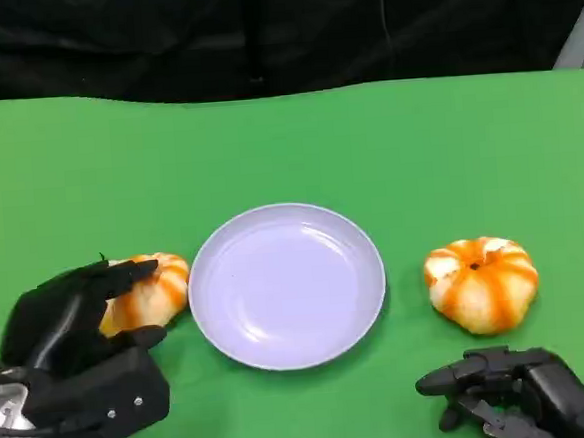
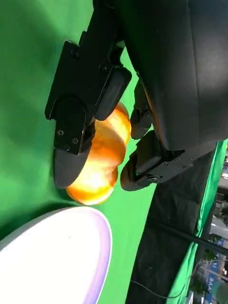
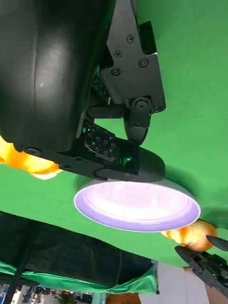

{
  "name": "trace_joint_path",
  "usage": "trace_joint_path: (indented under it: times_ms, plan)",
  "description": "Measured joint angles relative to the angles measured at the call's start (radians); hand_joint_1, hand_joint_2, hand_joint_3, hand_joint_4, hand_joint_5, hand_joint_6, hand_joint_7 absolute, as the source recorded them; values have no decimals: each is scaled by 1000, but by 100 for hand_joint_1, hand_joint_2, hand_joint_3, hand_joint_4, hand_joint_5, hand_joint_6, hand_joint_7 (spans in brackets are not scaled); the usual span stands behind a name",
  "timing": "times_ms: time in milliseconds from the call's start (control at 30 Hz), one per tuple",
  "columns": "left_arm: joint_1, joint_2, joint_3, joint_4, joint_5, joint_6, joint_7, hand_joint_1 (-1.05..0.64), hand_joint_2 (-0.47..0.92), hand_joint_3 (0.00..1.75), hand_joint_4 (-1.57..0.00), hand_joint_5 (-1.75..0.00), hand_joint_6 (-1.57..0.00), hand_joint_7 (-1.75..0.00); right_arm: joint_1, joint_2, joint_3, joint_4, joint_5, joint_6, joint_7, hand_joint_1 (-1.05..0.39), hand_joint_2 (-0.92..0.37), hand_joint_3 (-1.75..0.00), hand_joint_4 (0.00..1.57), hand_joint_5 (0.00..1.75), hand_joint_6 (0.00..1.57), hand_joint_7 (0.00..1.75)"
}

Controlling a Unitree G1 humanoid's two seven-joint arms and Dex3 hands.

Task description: Grasp the bread from the table and place it into the plate.

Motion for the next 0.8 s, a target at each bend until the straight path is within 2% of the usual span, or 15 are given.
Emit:
trace_joint_path:
  times_ms: [500,800]
  plan:
    - [-10,-3,-18,16,-15,10,-26,-73,92,25,-41,0,-61,0,0,1,0,0,0,0,0,-5,-92,-39,80,113,112,28]
    - [-65,-19,-26,69,-17,64,-81,-74,92,25,-41,0,-59,0,0,10,0,0,-2,0,-3,-5,-92,-39,81,113,112,27]
